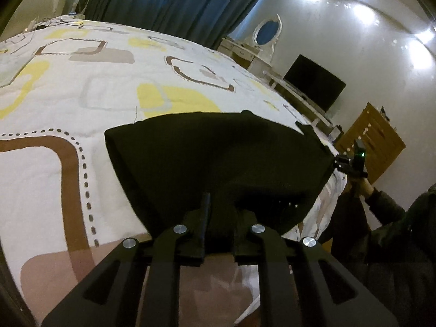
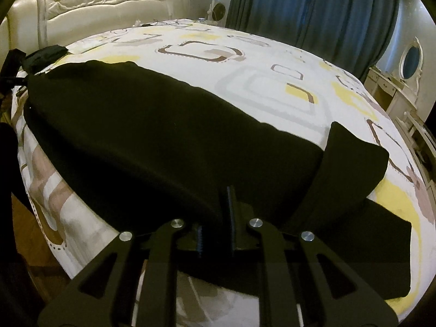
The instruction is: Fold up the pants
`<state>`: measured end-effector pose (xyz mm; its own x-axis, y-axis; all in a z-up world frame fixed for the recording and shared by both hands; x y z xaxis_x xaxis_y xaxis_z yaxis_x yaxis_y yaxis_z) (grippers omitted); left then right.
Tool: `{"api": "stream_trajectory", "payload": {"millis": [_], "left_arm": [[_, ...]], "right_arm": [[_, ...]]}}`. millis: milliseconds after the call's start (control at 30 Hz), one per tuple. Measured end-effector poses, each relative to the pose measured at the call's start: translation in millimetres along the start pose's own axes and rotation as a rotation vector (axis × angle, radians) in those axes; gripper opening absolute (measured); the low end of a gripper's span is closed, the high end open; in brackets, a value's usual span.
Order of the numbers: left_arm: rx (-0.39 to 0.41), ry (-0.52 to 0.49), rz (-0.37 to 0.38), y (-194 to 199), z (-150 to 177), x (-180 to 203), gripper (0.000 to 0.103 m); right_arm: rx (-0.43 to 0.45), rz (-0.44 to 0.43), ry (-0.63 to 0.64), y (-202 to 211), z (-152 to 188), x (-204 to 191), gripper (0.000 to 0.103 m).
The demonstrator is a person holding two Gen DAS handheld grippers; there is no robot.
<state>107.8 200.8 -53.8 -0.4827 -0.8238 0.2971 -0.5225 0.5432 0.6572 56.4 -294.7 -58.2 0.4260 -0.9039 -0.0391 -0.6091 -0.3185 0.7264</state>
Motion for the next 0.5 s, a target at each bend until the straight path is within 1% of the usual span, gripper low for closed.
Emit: {"api": "stream_trajectory", "payload": {"millis": [267,367,400,467,500], "left_arm": [[-0.047,-0.083,-0.018,7,5,9,0.014],[-0.077,-0.105,-0.037,9,10,8,0.016],[-0.085,-0.116,-0.049,9,10,8,0.018],[-0.098,-0.132,-0.068,8,13,6,0.019],[-0.106,-0.134,-0.071,8,14,6,0.019]], "right_arm": [[-0.006,0.003,-0.002,6,8,-1,0.013],[-0.003,-0.002,-0.007,5,10,0,0.014],[-0.002,-0.004,-0.011,5,10,1,0.014],[-0.004,-0.003,-0.006,5,11,0,0.018],[-0.005,0.000,-0.003,5,11,1,0.018]]}}
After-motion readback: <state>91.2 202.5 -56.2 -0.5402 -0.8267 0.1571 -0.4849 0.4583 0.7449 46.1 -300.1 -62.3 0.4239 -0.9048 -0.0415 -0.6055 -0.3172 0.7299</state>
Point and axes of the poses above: each gripper's, at about its wrist camera, not at the fingertips, and y roughly against the way its jaws point, x to its right, z to its underside, the point moved 6 cm from there along -y, roughly the way its jaws point, and after that the axes turned 15 degrees about -z, right-handed, at the moved point
